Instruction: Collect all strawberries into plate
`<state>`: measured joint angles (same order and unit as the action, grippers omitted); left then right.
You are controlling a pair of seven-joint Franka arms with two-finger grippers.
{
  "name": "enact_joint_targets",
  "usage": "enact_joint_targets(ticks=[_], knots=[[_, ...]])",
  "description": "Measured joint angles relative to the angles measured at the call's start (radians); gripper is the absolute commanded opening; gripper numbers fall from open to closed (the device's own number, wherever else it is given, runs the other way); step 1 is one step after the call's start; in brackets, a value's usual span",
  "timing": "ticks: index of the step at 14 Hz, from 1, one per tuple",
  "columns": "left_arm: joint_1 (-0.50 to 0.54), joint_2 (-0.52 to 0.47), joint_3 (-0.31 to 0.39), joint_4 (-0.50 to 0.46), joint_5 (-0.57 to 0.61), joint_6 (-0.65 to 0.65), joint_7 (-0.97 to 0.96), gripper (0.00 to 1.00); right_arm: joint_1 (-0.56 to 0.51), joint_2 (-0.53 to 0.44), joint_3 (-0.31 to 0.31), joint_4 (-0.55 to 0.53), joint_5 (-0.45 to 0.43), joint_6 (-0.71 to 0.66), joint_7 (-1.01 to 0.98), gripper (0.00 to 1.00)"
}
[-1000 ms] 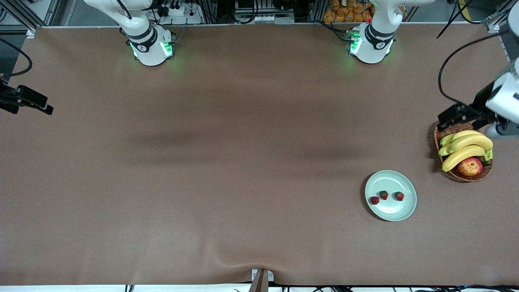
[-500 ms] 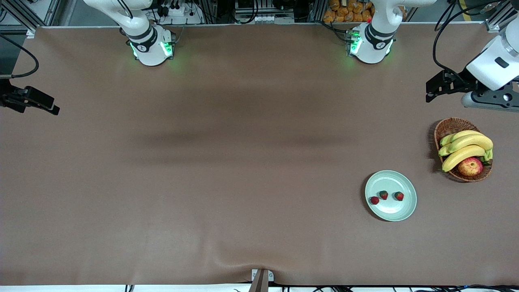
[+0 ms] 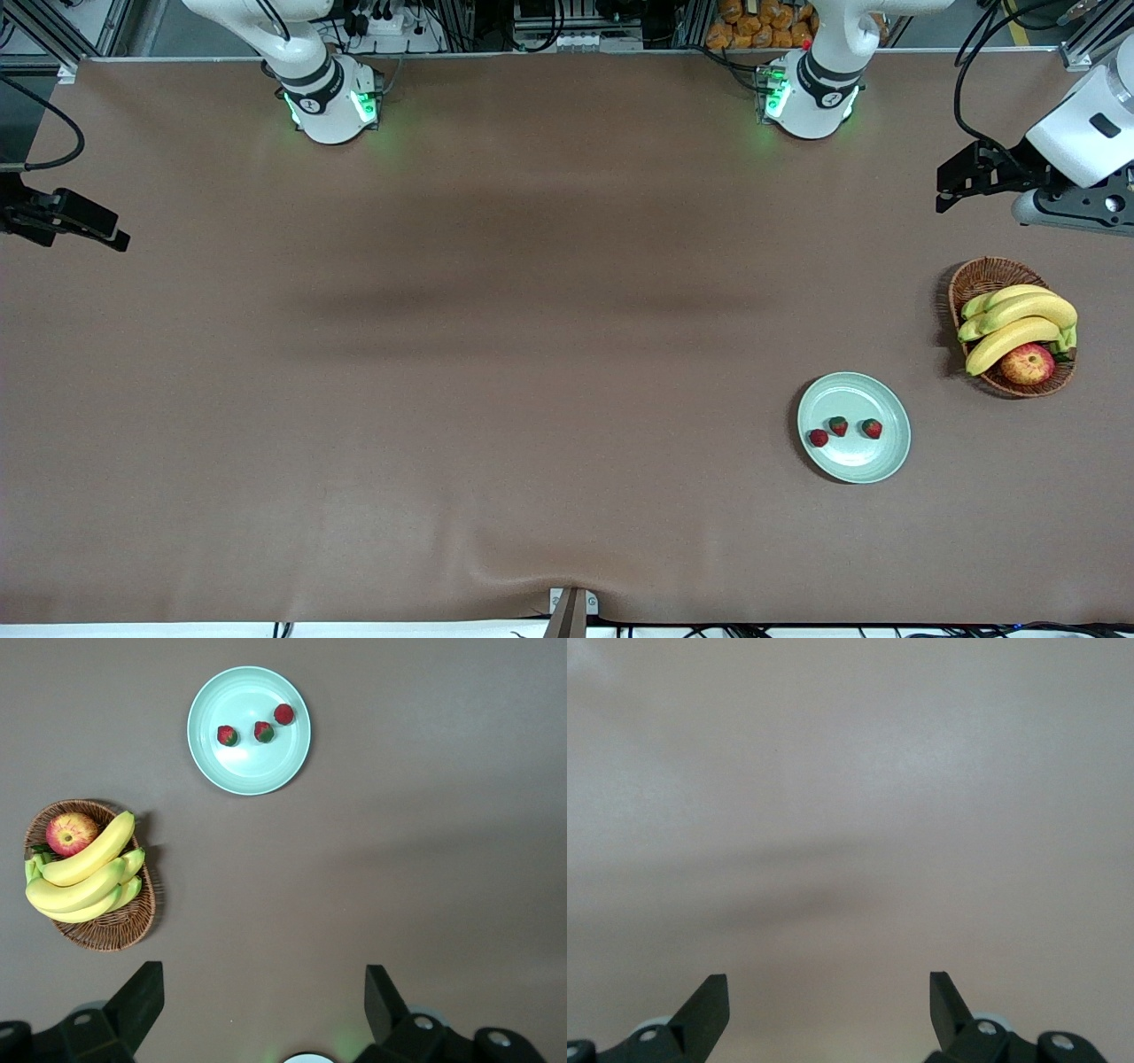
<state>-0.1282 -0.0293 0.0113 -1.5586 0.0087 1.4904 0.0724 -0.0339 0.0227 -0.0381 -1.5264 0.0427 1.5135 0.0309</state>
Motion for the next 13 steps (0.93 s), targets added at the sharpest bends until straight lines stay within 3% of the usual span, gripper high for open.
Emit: enact_joint_targets(ticks=[13], knots=[[0.003, 0.009, 0.003, 0.025, 0.0, 0.0, 0.006, 1.0, -0.001, 0.0, -0.006, 0.0, 0.0, -0.002, 0.0, 1.0]])
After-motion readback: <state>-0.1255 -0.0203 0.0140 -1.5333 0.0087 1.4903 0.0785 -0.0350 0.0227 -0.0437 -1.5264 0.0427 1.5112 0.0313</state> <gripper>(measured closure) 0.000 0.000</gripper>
